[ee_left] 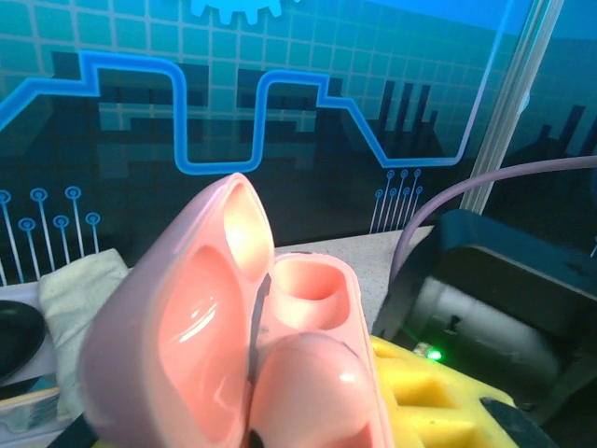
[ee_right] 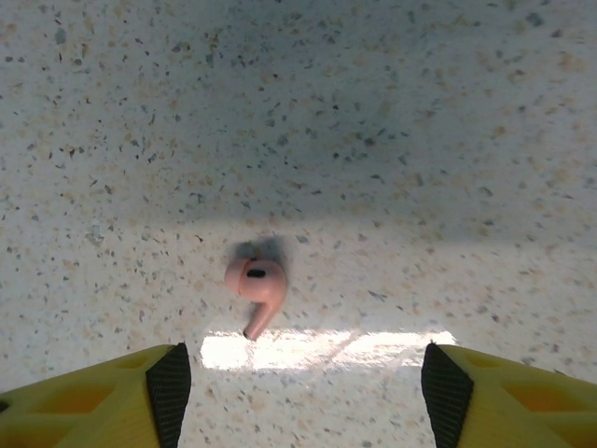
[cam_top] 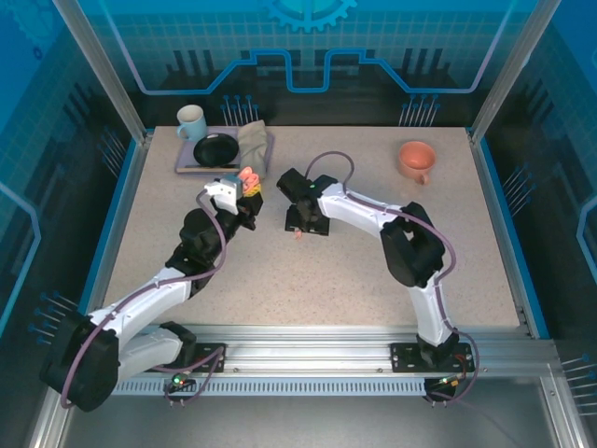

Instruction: Insert the wireless bluetooth earbuds into the charging case

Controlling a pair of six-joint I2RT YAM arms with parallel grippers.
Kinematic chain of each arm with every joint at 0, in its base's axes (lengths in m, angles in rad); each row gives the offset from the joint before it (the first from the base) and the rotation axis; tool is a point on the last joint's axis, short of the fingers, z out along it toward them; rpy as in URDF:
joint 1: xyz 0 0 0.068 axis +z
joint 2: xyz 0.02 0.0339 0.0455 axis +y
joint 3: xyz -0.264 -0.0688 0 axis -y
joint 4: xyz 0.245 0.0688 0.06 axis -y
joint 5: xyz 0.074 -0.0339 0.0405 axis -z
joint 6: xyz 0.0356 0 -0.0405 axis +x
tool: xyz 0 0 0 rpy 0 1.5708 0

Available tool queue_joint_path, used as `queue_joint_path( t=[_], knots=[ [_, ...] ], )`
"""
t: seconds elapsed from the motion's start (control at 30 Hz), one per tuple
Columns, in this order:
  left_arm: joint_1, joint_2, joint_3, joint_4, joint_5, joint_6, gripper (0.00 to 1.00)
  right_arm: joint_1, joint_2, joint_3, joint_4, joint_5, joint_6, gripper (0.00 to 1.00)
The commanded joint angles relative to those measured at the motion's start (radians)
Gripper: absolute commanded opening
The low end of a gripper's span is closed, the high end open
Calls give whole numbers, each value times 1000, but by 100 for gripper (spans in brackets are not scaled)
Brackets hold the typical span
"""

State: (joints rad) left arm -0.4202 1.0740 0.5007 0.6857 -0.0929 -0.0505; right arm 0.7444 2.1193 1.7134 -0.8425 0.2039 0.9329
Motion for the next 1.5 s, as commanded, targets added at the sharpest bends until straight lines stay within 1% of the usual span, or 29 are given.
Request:
queue_joint_path(
  t=[0.0, 0.17, 0.4, 0.57, 1.0, 1.3, 1.4, 1.47],
  knots=[
    [17, -38, -18, 32, -22, -16, 0, 16, 70, 89, -123, 21, 34, 68],
    [30, -52, -28, 34, -10, -21, 0, 20, 140, 169, -166, 24, 41, 64],
    [40, -54, -47, 50, -2, -30, 0, 37, 215, 261, -210, 29, 40, 63],
    [46, -55, -57, 56, 2, -38, 0, 40, 271, 302, -239, 43, 43, 61],
    [54, -56, -62, 61, 20, -49, 0, 20, 308, 336, -251, 30, 56, 49],
    [56, -42, -62, 67, 29, -53, 0, 1, 308, 329, -237, 35, 84, 48],
    [55, -33, -57, 67, 36, -50, 0, -6, 301, 322, -224, 34, 88, 44],
    [55, -29, -53, 67, 38, -48, 0, -10, 299, 321, -219, 30, 83, 43]
  ],
)
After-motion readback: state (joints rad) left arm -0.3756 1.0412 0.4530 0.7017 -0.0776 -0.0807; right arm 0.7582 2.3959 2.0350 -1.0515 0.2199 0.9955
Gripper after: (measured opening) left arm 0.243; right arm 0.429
